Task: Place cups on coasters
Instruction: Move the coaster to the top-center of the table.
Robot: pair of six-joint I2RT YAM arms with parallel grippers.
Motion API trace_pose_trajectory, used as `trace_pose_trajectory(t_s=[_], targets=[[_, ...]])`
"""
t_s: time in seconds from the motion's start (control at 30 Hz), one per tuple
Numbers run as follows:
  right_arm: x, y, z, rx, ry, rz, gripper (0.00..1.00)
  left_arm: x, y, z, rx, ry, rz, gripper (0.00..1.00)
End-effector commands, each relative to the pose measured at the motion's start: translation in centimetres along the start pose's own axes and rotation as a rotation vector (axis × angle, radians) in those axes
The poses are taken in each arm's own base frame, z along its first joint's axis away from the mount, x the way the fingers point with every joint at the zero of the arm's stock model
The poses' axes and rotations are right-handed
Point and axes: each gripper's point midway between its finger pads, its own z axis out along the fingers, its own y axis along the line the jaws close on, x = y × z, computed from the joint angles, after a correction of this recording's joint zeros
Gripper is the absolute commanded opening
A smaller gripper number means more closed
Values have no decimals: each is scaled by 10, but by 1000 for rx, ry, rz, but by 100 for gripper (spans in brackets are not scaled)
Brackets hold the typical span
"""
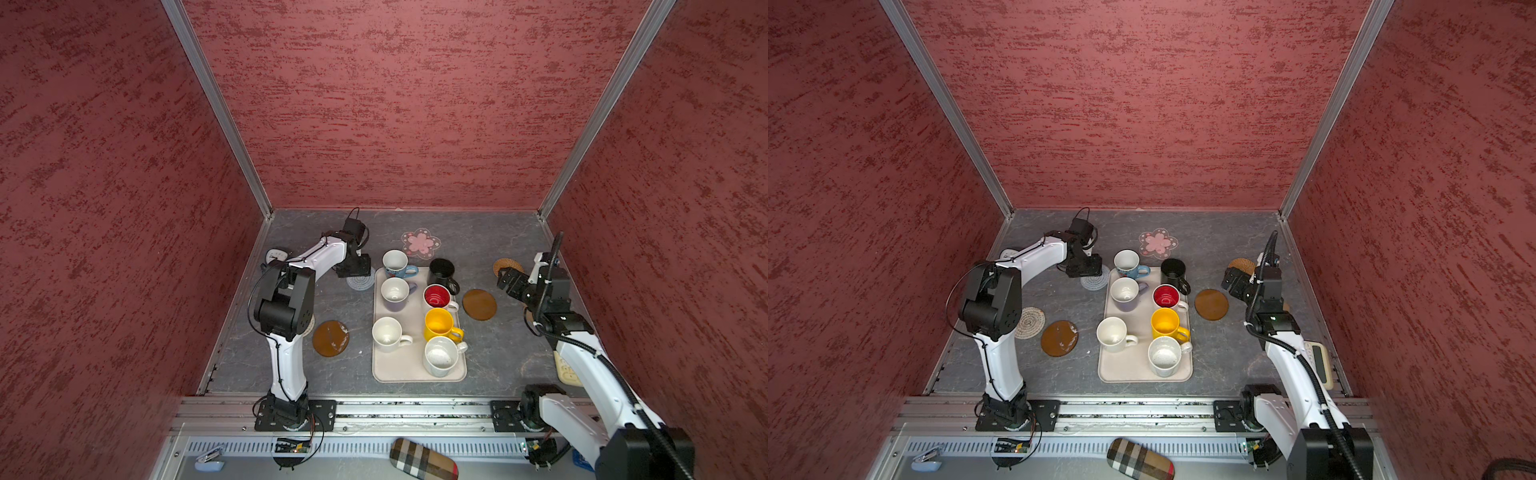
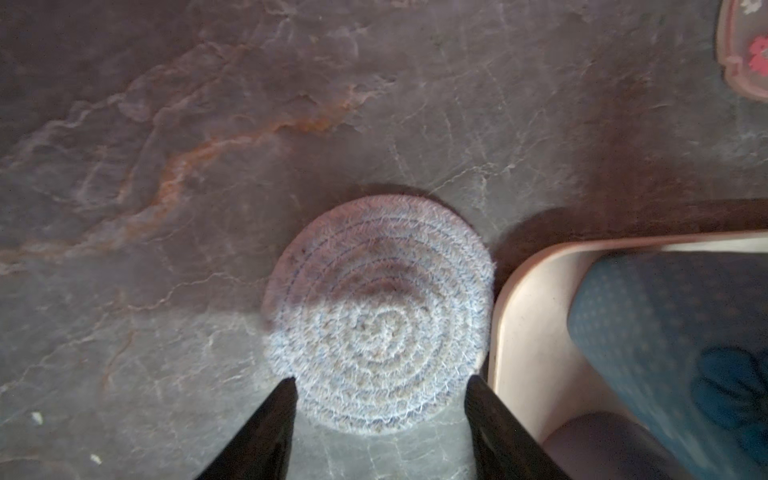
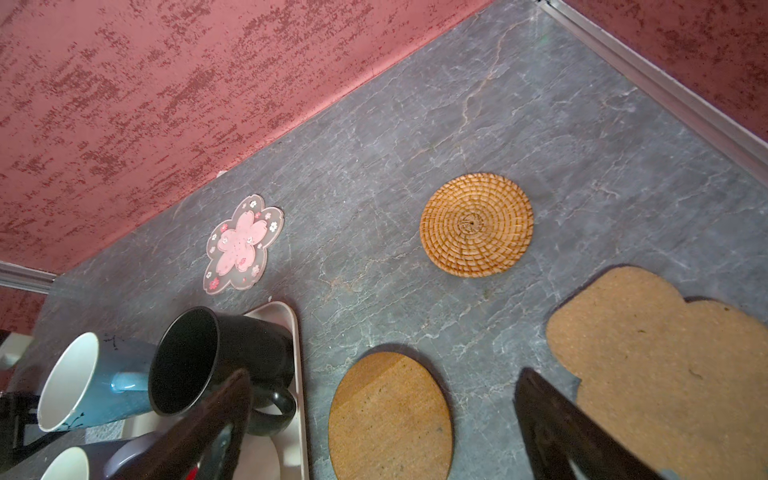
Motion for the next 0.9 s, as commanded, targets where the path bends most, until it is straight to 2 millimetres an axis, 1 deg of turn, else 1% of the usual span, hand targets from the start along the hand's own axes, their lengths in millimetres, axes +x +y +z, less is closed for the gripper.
trace_pose_trajectory(t_s=[0.0, 0.27, 0.5, 0.7, 0.87], targets=[[-7, 10, -3, -52, -37, 10, 99, -9, -1, 7, -30, -8, 13, 64], [-5, 7, -2, -39, -35, 6, 99, -12, -8, 26, -24, 29, 22, 64], [-6, 7, -2, -37, -42, 6, 99, -19, -7, 42, -25, 46, 26, 64], [-8, 8, -3, -46, -52, 6, 99, -36, -1, 55, -32, 40, 12, 64], [-10, 10, -4, -50, -64, 5, 99, -56, -4, 65, -31, 30, 12, 64]])
